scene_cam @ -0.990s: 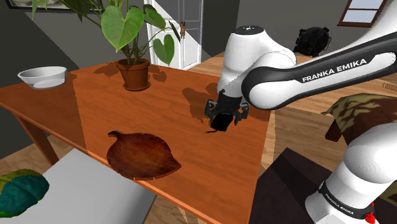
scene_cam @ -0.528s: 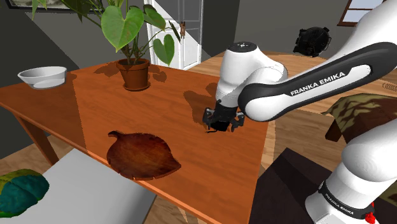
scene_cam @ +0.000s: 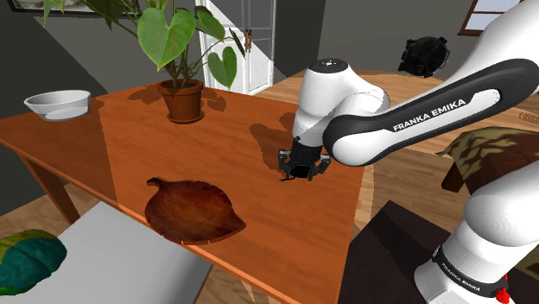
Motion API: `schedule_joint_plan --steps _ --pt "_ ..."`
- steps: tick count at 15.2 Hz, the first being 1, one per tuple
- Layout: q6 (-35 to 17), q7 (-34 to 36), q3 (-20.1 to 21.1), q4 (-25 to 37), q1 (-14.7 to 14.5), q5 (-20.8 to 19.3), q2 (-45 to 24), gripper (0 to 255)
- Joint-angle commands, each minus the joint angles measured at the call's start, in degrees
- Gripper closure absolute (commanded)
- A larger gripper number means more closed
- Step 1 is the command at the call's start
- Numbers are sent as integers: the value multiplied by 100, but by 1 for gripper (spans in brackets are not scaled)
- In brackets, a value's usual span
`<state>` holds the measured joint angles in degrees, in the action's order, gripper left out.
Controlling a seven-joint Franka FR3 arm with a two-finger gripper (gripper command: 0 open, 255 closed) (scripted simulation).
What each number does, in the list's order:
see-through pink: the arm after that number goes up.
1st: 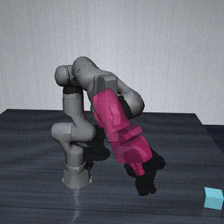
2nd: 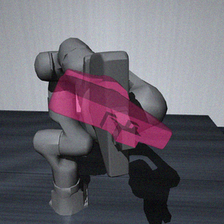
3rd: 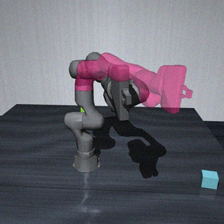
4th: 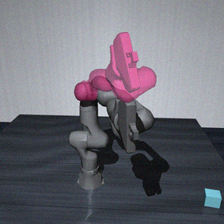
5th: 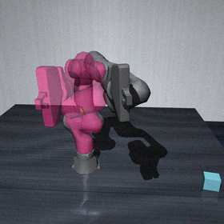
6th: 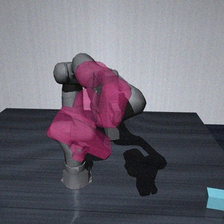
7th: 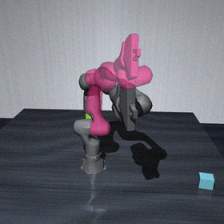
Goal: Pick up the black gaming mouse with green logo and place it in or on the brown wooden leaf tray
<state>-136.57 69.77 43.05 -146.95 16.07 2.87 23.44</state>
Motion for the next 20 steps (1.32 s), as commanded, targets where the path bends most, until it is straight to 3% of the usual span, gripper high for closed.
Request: schedule_joint_plan --steps 1,9,20 --pt "0 0 0 -1 0 0 0 255" --pt "-1 0 0 -1 1 -1 -1 255" --pt "938 -346 -392 501 -204 205 474 255"
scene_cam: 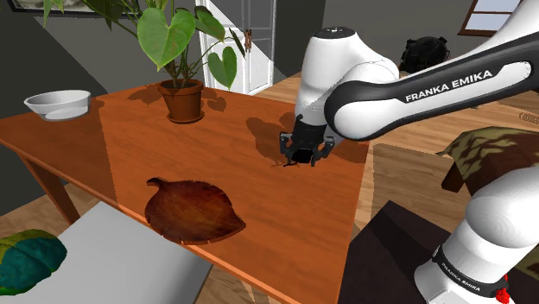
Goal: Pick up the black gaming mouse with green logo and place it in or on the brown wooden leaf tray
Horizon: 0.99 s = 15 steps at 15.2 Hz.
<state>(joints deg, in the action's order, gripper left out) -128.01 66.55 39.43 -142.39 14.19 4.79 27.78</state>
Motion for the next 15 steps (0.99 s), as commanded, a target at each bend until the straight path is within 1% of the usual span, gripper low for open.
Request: schedule_joint_plan --steps 1,9,12,15 --pt "165 -47 -59 97 -25 22 72 255" --pt "770 -198 -256 527 -67 49 261 255" --pt "827 310 232 971 41 -85 -151 255" --pt "908 864 770 1468 211 -331 -634 255"
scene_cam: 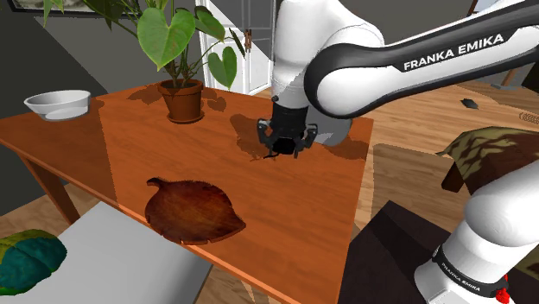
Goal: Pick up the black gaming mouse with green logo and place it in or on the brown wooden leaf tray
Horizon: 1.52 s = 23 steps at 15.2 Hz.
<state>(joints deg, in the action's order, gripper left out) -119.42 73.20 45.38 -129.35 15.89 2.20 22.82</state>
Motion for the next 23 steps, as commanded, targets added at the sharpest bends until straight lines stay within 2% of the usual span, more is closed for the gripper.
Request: schedule_joint_plan --steps 1,5,7,9,11,13,18,20,23 --pt "83 400 370 341 110 -187 -321 255" --pt "298 1342 1259 1128 442 -911 -1245 255" --pt "503 1970 1741 1580 549 -1549 -1931 255" --pt "848 2705 2094 2091 407 -2409 -2825 255" --pt "1255 3282 2015 2644 -177 -3140 -3640 255" --pt "1618 3634 1751 3221 -874 -3618 -4252 255" --pt "2447 4041 1137 4868 -2488 -4418 -5505 255" --pt "2838 4061 875 5811 -3233 -4718 -6071 255" --pt "2640 4146 859 5585 -3162 -4737 -6088 255"
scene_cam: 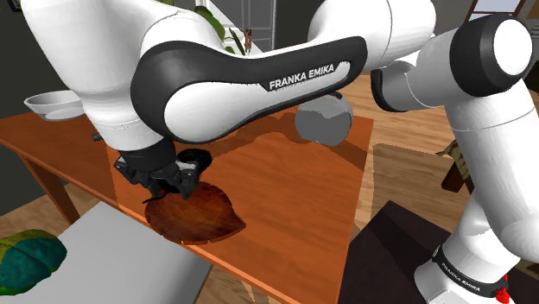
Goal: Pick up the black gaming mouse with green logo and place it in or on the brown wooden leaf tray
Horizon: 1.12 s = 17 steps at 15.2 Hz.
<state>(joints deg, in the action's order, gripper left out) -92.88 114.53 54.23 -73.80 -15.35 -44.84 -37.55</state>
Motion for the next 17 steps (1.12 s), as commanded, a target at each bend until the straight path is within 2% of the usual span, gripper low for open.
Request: schedule_joint_plan --steps 1,10,17 --pt "-78 42 -32 -39 -17 -43 -61 255" --pt "-585 282 -104 -549 105 -176 -189 255" --pt "-585 282 -105 -549 105 -176 -189 255"
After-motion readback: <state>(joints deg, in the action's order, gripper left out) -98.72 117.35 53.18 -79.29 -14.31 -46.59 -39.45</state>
